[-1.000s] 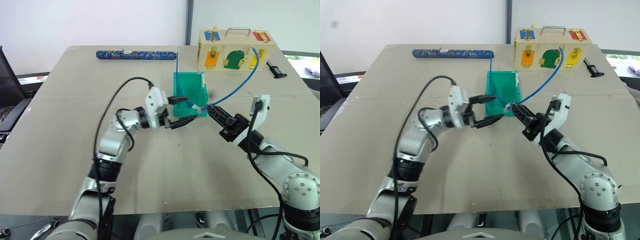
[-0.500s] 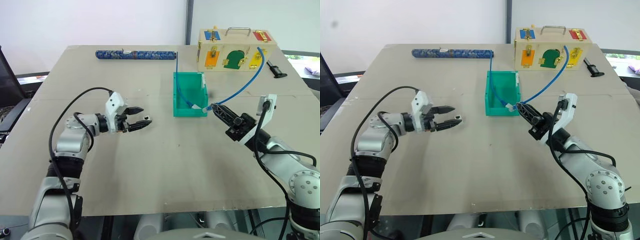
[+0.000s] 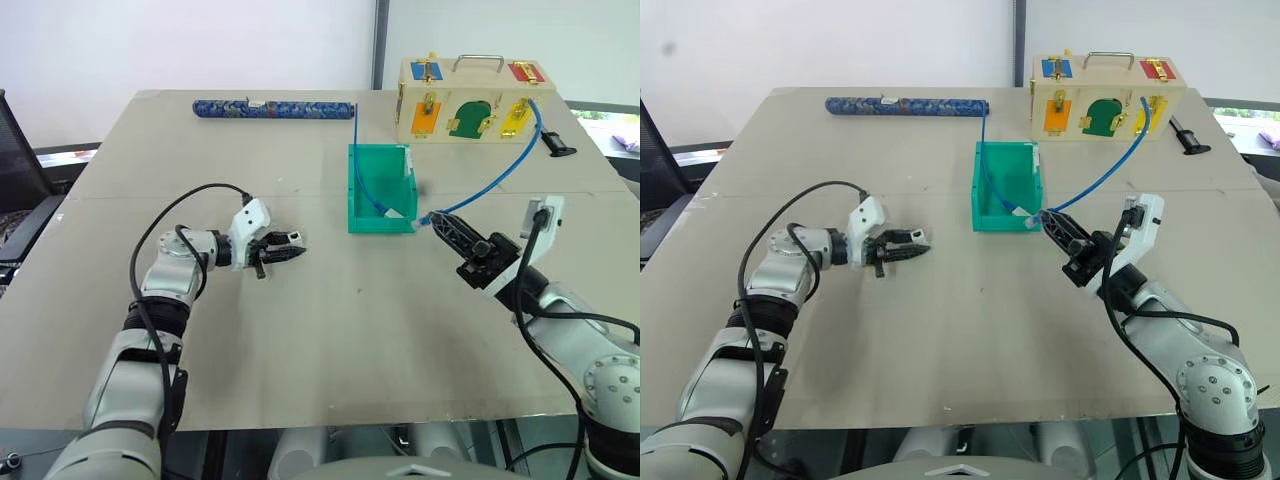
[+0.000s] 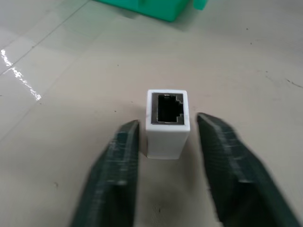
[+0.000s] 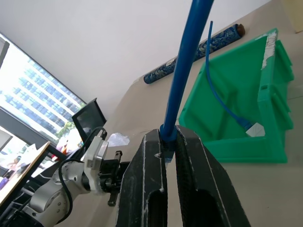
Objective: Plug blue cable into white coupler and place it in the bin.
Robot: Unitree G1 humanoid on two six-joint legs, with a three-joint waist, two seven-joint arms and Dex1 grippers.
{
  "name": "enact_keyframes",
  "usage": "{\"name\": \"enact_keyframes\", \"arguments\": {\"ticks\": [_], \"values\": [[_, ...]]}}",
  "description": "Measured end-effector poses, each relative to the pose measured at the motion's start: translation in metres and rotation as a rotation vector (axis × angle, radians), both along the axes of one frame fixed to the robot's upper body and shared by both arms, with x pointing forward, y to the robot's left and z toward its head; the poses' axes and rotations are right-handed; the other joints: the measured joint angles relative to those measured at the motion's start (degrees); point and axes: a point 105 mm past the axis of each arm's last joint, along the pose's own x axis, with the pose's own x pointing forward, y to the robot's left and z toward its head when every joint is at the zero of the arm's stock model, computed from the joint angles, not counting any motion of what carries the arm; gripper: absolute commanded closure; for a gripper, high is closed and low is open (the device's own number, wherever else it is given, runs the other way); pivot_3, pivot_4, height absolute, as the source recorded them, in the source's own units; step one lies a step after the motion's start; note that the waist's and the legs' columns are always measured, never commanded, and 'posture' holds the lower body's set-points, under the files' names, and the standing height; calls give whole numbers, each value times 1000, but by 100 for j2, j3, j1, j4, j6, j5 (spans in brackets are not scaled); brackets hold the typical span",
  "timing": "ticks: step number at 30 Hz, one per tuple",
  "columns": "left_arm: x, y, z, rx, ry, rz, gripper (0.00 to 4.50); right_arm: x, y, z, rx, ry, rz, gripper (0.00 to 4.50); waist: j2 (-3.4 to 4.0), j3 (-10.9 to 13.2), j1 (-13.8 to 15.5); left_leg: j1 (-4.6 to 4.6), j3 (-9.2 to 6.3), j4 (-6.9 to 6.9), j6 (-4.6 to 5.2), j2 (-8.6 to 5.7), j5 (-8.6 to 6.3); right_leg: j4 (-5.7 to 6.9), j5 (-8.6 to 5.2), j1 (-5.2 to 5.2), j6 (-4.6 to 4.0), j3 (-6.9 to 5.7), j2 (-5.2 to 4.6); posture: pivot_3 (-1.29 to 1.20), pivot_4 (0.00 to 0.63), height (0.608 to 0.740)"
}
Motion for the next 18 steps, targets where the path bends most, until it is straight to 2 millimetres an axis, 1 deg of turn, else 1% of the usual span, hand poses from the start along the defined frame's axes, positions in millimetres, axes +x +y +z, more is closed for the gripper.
{"name": "enact_keyframes", "arguments": {"ticks": [1, 7, 8, 10, 11, 13, 16, 18], "values": [[0, -1, 0, 0, -2, -4, 4201, 0, -1, 0, -3, -1, -4, 4500, 0, 0, 1, 0, 0, 0, 0, 0, 0, 0, 0, 0, 0, 0, 0, 0, 150, 740], [-5, -11, -2, -32, 19, -70, 4183, 0, -2, 6, -37, -30, 1, 4500, -1, 1, 0, -2, 1, 1, 0, -1, 0, -1, 0, -1, 0, 1, -1, 0, 150, 740], [-8, -17, 3, -58, 31, -103, 4183, 0, 1, 17, -105, -94, 36, 4500, -1, 1, -9, -2, 5, 1, 0, 0, 0, 0, 0, -2, 0, 2, -1, 0, 150, 740], [-12, -30, 12, -79, 23, -159, 4183, 1, 8, 31, -192, -178, 91, 4500, 0, 1, -18, -1, 3, 1, 0, 1, 0, 0, 0, -2, 0, 1, 0, 0, 150, 740], [-16, -38, 18, -88, 20, -195, 4183, 2, 16, 38, -224, -221, 141, 4500, 0, 1, -26, 0, 2, 1, 0, 2, 0, 2, 0, -2, 0, 1, 1, 0, 150, 740], [-23, -55, 25, -98, 20, -263, 4183, 3, 30, 46, -282, -273, 224, 4500, 0, 1, -21, 0, 0, 1, 0, 2, 0, 3, 0, -2, -1, 0, 1, 0, 150, 740], [-35, -78, 31, -108, 39, -348, 4183, 5, 51, 46, -412, -334, 379, 4500, 0, 2, -18, -2, 1, 1, 0, 1, 0, 0, 0, -3, -1, 0, 1, 0, 150, 740], [-39, -88, 34, -111, 44, -382, 4183, 8, 62, 44, -472, -361, 465, 4500, 0, 2, -17, -2, 1, 1, 0, 0, 0, -2, 0, -3, -1, -1, 1, 0, 150, 740]]}}
